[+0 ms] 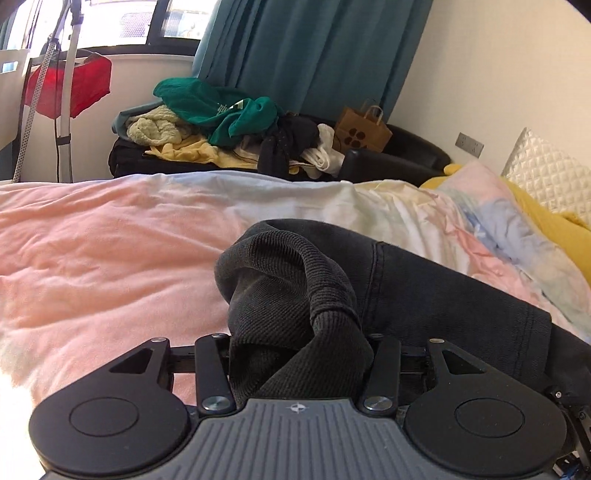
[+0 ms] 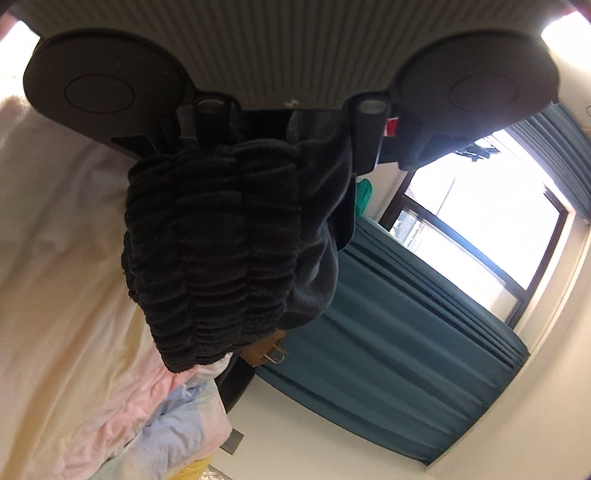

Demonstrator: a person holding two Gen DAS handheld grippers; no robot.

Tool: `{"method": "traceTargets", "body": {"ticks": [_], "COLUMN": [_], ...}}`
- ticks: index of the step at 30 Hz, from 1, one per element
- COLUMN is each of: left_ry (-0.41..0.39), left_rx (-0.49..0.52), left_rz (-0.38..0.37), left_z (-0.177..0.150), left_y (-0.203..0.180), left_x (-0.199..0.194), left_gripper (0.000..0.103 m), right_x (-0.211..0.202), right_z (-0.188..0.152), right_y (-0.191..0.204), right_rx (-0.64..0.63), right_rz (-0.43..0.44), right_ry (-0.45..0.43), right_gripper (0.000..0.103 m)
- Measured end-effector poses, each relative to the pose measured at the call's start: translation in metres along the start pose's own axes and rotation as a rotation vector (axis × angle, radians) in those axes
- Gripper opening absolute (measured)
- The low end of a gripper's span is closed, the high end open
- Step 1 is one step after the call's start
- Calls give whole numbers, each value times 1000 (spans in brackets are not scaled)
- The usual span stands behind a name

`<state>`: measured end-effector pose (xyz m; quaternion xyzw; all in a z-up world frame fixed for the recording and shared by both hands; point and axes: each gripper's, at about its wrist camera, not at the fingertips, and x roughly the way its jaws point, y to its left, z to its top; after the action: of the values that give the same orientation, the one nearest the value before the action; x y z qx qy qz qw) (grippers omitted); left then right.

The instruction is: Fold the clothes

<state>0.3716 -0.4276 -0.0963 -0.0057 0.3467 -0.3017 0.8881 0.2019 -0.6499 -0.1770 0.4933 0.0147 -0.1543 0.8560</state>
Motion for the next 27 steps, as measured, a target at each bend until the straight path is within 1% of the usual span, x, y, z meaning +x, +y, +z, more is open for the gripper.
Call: {"method": "traceTargets", "body": {"ticks": [3, 4, 5, 6, 8, 9, 10, 12, 13, 14, 16, 17, 21, 22, 24, 26, 27], "left_ry": [47, 49, 47, 43, 41, 51, 69, 91, 88, 80, 57, 42, -30, -52, -83, -120, -137], "left_rx": [27, 26, 21, 15, -2, -13, -26, -26, -12, 3, 25, 33, 72, 91, 126, 164, 185], "left_rz": [-33, -43, -51, -50, -22, -2, 11, 12, 10, 9, 10, 10, 6, 12, 22, 33, 44], "left_z": [-18, -23, -27, -31, -33, -33, -33, -31, -31, -30, -30, -30, -38, -42, -51, -64, -71], "left_y": [18, 22, 26, 28, 28, 29, 28, 26, 24, 22, 17, 14, 0, -5, -14, -24, -28], "left_x": [2, -1, -4, -10, -22, -26, -34, -50, -60, -72, -98, -113, -176, -194, -224, -258, -274], "left_gripper": [57, 61, 63, 69, 82, 92, 96, 97, 97, 97, 101, 101, 103, 103, 103, 103, 103], "right_x": [0, -2, -3, -5, -7, -9, -13, -26, -33, -41, -59, -69, -108, -119, -141, -158, -170], "right_z": [-8, -10, -12, -14, -14, -13, -11, -11, -10, -10, -13, -15, -23, -23, -26, -19, -22], "right_y": [-17, -22, -27, -32, -42, -43, -42, -30, -23, -16, 4, 15, 54, 62, 74, 80, 86], "right_rx": [60, 86, 110, 124, 150, 159, 162, 124, 106, 78, -37, -95, -318, -359, -415, -470, -496], "right_rz": [-76, -104, -130, -142, -110, -102, -101, -153, -179, -203, -236, -253, -311, -313, -289, -270, -263], "right_ry": [23, 34, 46, 56, 78, 93, 107, 118, 124, 129, 135, 138, 146, 142, 133, 121, 115], "right_gripper": [44, 49, 58, 60, 60, 61, 63, 70, 75, 75, 75, 77, 77, 77, 77, 76, 76]}}
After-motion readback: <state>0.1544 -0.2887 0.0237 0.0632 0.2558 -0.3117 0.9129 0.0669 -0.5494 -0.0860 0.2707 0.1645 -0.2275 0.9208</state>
